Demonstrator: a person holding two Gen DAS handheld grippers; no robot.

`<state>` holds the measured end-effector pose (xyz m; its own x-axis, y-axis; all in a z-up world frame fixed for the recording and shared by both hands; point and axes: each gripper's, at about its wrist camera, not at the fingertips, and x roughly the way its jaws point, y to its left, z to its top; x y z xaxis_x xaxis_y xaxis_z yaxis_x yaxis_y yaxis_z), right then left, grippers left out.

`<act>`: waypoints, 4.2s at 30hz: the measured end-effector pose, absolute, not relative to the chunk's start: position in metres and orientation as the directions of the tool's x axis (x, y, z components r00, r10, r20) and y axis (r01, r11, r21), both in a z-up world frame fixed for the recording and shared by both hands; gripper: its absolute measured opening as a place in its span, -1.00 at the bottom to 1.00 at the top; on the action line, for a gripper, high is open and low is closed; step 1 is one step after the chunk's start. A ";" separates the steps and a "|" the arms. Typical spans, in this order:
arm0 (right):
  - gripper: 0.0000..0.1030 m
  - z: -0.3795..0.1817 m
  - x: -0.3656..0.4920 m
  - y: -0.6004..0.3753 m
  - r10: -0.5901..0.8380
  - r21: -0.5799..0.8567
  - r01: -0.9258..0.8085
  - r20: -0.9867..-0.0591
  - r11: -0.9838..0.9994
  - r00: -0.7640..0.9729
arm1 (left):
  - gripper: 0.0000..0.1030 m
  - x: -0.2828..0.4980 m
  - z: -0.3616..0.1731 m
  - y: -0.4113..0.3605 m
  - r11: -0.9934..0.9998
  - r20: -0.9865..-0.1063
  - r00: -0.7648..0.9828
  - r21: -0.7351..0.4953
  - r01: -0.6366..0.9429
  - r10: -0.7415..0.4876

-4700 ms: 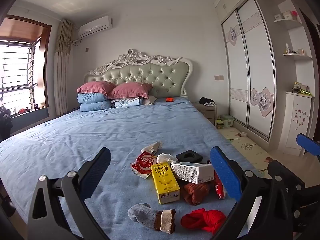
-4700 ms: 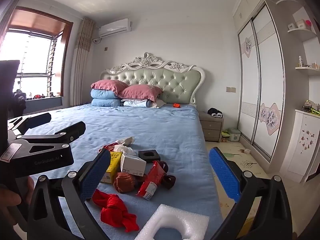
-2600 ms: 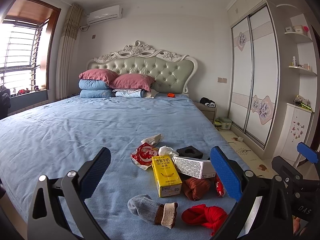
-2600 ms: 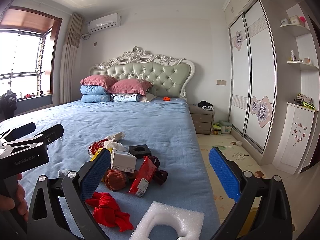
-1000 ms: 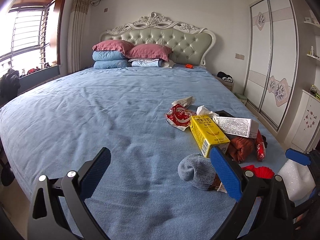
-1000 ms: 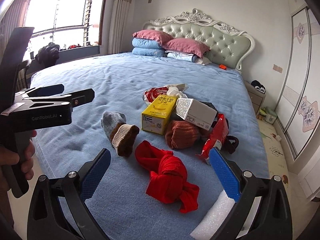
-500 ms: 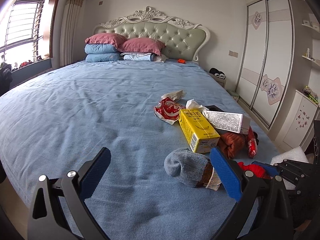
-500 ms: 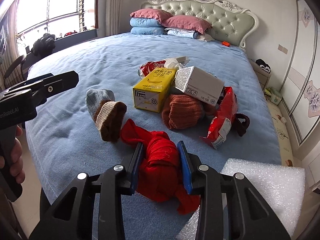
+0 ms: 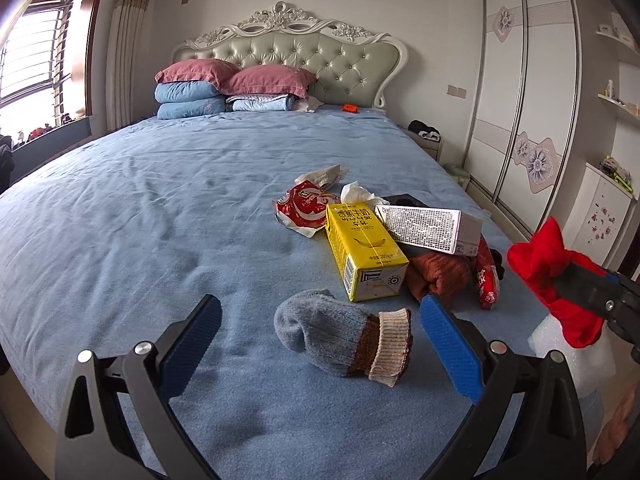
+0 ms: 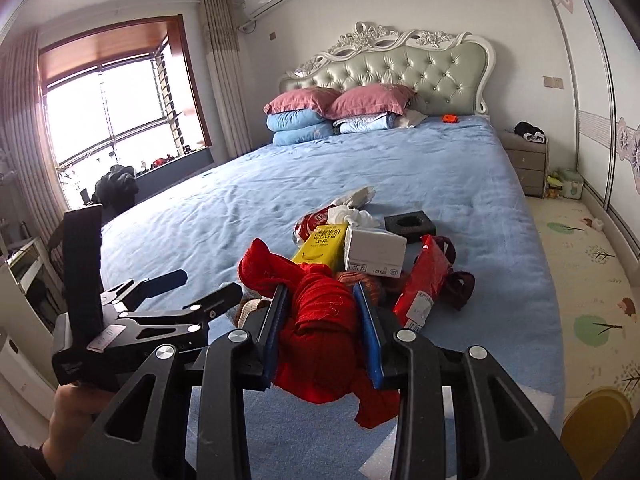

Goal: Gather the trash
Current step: 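Grasp the red cloth with the right tool while the left tool grasps the grey sock, then carry the red cloth and grey sock in both tools over the yellow bin, then open both tools to drop the cloth and sock into the bin, then grasp the white foam block with the right tool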

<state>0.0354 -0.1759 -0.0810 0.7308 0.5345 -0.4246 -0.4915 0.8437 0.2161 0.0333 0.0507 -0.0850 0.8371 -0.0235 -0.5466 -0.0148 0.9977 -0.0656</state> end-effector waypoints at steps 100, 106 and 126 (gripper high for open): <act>0.64 -0.181 -0.043 -0.530 0.044 0.390 0.159 -0.464 0.907 0.885 | 0.91 0.049 -0.072 -0.350 0.791 -0.597 0.614 -0.058 0.609 -0.516; 0.69 -0.150 -0.026 -0.471 0.177 0.364 -0.018 -0.407 0.931 0.896 | 0.92 0.033 -0.041 -0.272 0.857 -0.511 0.742 0.022 0.516 -0.434; 0.84 -0.128 -0.013 -0.314 0.570 0.218 -0.532 -0.436 0.818 0.697 | 0.92 0.022 -0.064 -0.040 0.978 -0.500 0.842 -0.142 0.153 -0.205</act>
<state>-0.0127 -0.3141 -0.1283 0.6967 0.5697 -0.4359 -0.5322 0.8180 0.2183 0.0222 -0.0400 -0.0641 0.8417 -0.2048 -0.4996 0.1535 0.9779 -0.1423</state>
